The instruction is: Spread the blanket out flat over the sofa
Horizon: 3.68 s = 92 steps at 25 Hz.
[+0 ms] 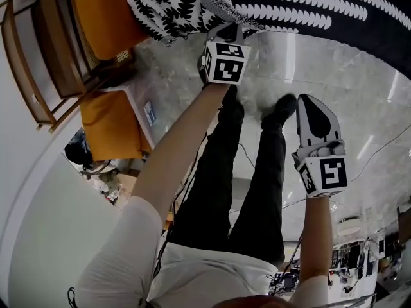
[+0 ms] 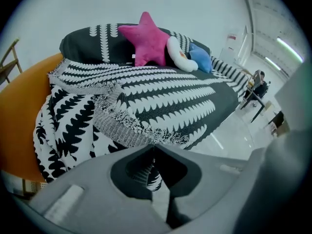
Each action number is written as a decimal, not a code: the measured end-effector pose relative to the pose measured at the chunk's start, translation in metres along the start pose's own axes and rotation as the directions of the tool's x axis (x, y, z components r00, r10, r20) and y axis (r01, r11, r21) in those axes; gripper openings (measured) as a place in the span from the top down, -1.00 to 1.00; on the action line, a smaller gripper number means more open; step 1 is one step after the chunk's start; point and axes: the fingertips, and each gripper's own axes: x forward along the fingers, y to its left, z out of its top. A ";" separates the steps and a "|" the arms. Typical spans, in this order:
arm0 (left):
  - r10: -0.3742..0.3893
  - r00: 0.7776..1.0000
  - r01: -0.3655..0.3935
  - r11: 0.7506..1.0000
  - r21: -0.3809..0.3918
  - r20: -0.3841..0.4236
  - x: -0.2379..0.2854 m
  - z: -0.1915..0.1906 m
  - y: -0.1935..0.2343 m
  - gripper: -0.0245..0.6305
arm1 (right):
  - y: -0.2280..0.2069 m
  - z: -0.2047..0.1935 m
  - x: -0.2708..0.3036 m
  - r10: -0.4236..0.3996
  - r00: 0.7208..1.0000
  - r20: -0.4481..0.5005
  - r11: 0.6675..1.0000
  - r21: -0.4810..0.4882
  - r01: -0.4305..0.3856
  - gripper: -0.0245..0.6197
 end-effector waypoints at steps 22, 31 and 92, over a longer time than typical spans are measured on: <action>0.000 0.997 -0.001 1.000 0.020 0.083 -0.088 -0.057 0.066 0.85 | 0.091 -0.003 0.063 0.088 0.986 -0.139 0.986 -0.131 -0.106 0.91; 0.032 0.998 -0.039 0.987 0.158 0.050 -0.125 -0.119 0.077 0.85 | 0.127 -0.010 0.072 0.142 0.972 -0.187 0.968 -0.176 -0.176 0.91; 0.143 0.987 -0.142 0.990 -0.022 0.074 -0.374 -0.035 0.051 0.85 | 0.201 0.162 -0.125 0.113 0.990 -0.082 0.910 -0.391 -0.136 0.91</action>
